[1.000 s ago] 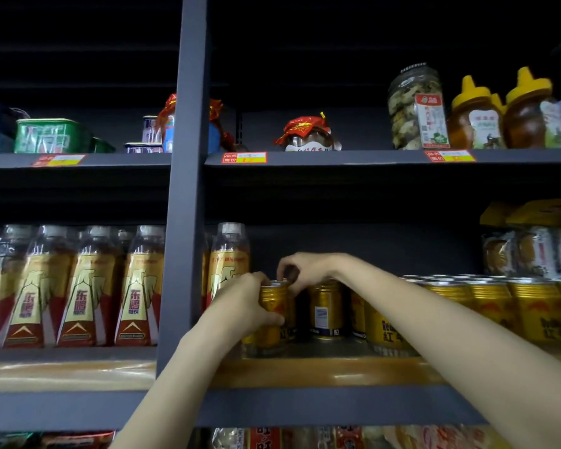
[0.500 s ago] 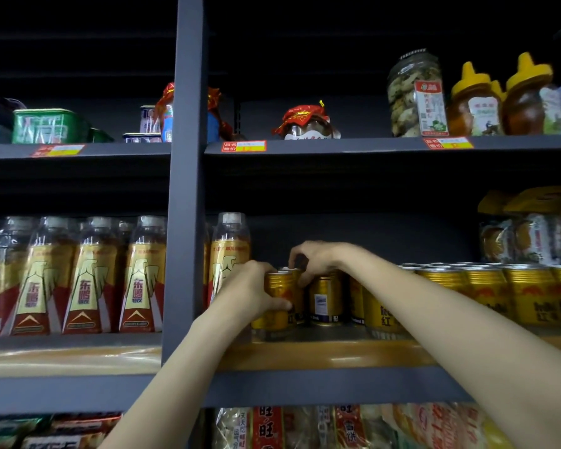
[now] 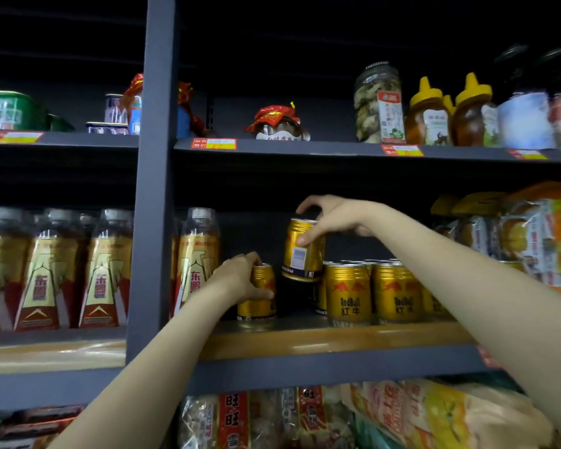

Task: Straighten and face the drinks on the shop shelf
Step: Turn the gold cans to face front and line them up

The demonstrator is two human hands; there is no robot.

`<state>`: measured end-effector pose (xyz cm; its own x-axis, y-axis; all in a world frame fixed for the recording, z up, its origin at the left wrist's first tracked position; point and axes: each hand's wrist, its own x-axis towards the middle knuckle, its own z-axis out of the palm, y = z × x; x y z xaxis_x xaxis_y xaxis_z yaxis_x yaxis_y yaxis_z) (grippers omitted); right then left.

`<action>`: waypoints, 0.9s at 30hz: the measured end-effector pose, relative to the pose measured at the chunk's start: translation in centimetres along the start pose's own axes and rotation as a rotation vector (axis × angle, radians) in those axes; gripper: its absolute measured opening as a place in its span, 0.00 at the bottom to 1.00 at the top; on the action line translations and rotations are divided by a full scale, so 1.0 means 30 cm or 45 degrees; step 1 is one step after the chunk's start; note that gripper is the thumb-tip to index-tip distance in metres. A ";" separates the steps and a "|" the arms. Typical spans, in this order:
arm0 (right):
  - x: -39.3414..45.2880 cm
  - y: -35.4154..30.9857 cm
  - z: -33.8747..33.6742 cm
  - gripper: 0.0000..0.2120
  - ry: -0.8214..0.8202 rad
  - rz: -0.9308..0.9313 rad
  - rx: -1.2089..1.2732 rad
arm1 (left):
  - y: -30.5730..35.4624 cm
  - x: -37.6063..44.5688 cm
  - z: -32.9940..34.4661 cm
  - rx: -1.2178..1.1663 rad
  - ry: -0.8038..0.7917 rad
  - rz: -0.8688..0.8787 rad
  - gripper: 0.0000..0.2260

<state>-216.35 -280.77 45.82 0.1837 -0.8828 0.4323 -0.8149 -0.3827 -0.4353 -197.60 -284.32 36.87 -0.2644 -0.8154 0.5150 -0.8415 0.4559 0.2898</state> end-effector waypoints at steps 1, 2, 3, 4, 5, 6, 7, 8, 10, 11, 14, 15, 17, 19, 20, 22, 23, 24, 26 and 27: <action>-0.031 -0.003 -0.005 0.31 0.017 -0.002 0.063 | 0.001 0.001 0.002 0.047 0.020 -0.007 0.28; -0.067 -0.001 -0.006 0.30 0.038 -0.003 0.135 | 0.005 -0.005 0.002 0.074 0.047 -0.008 0.29; -0.103 0.002 -0.006 0.28 0.057 -0.014 0.218 | 0.012 -0.018 -0.003 0.034 0.096 0.012 0.29; -0.141 0.003 -0.006 0.27 0.068 -0.034 0.308 | 0.021 -0.040 -0.012 -0.083 0.166 0.057 0.27; -0.179 0.004 -0.008 0.26 0.061 -0.063 0.392 | 0.033 -0.068 -0.022 -0.248 0.247 0.137 0.22; -0.215 0.004 -0.012 0.26 0.041 -0.100 0.458 | 0.046 -0.102 -0.032 -0.440 0.288 0.229 0.17; -0.250 0.005 -0.014 0.26 0.012 -0.142 0.513 | 0.064 -0.143 -0.041 -0.663 0.272 0.305 0.13; -0.280 0.005 -0.016 0.27 -0.018 -0.180 0.567 | 0.083 -0.188 -0.045 -0.899 0.188 0.349 0.11; -0.327 0.009 -0.016 0.27 -0.066 -0.244 0.709 | 0.123 -0.271 -0.045 -1.271 -0.092 0.353 0.13; -0.343 0.012 -0.013 0.28 -0.076 -0.273 0.789 | 0.139 -0.300 -0.039 -1.356 -0.211 0.341 0.17; -0.373 0.019 0.000 0.31 -0.072 -0.335 0.992 | 0.168 -0.335 -0.003 -1.550 -0.312 0.314 0.23; -0.381 0.021 0.005 0.30 -0.061 -0.328 1.021 | 0.175 -0.339 0.005 -1.618 -0.256 0.293 0.23; -0.399 0.021 0.015 0.26 -0.023 -0.271 0.993 | 0.177 -0.337 0.019 -1.519 0.003 0.285 0.25; -0.415 0.021 0.032 0.24 -0.006 -0.172 0.962 | 0.168 -0.331 0.022 -1.135 0.369 0.323 0.27; -0.419 0.019 0.047 0.24 0.002 -0.127 0.993 | 0.163 -0.329 0.021 -0.957 0.519 0.367 0.28; -0.421 0.010 0.081 0.25 0.067 -0.047 1.096 | 0.162 -0.333 0.018 -0.785 0.655 0.484 0.30; -0.420 0.007 0.097 0.25 0.105 -0.002 1.165 | 0.165 -0.337 0.016 -0.771 0.675 0.537 0.30; -0.419 0.005 0.109 0.24 0.128 0.037 1.257 | 0.167 -0.340 0.015 -0.810 0.684 0.571 0.31; -0.419 0.009 0.128 0.22 0.130 0.057 1.480 | 0.178 -0.349 0.010 -1.009 0.654 0.552 0.31; -0.420 0.013 0.135 0.21 0.128 0.033 1.559 | 0.186 -0.356 0.006 -1.117 0.621 0.503 0.31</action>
<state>-216.75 -270.90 37.00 0.0874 -0.8898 0.4479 0.2461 -0.4164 -0.8753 -199.56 -273.13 32.86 -0.0633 -0.4129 0.9086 -0.0552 0.9105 0.4099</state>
